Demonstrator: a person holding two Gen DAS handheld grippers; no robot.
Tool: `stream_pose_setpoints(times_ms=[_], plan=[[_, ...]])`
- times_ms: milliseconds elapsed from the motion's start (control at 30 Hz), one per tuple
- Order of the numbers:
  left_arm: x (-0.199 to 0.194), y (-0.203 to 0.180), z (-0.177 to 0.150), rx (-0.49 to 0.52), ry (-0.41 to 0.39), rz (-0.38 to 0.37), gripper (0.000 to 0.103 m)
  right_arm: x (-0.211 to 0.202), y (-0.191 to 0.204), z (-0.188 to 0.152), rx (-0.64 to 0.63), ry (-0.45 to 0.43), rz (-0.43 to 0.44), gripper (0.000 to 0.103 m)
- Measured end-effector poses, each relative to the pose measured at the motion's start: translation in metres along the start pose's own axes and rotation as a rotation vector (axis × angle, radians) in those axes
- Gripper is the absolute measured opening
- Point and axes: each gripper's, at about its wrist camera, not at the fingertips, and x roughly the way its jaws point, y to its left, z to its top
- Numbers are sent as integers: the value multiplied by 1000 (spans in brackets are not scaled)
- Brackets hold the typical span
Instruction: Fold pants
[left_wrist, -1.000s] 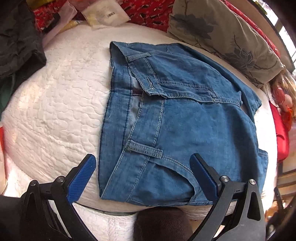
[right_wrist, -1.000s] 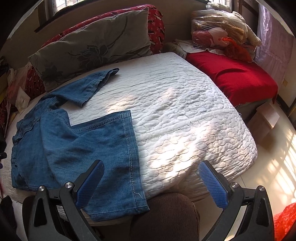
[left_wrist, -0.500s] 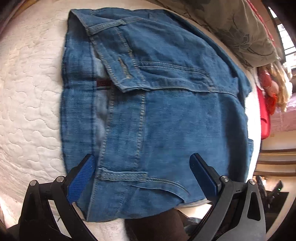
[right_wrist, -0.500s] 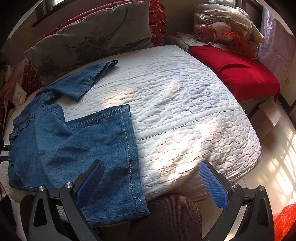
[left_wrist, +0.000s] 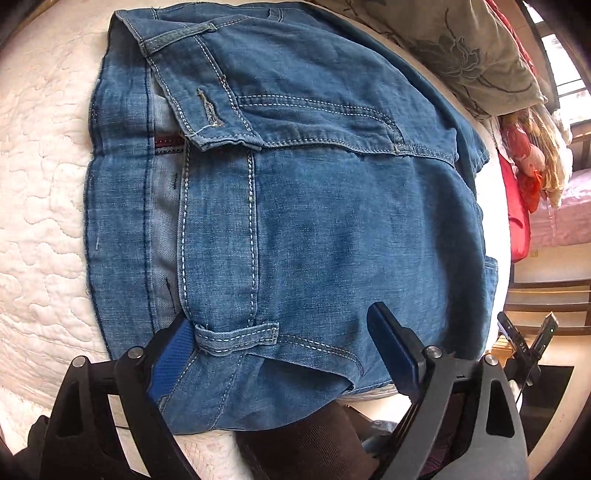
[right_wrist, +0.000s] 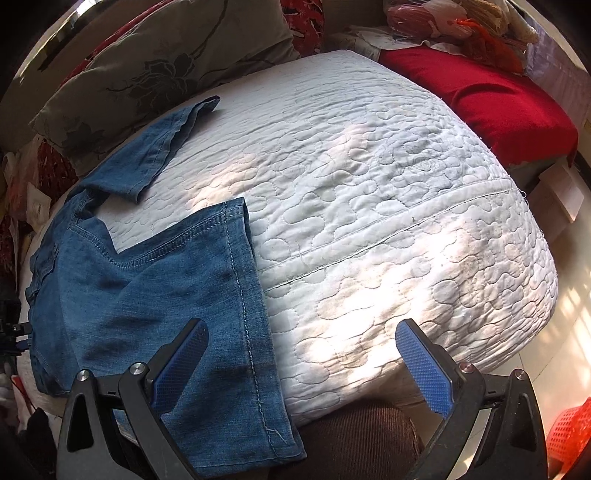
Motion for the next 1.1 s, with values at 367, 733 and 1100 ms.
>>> stream_pose_setpoints(times_ms=[367,733,1100], plan=[[1,-1,-11,-27,-15,110,54,33,43,28,-187,51,110,10],[1,15,-16,-146,3,140,24,17,-4,109,-149,-24,-25,9],[-56,89,-31,-284,-83,63,25,-2,-32,83,-64,-2,94,23]])
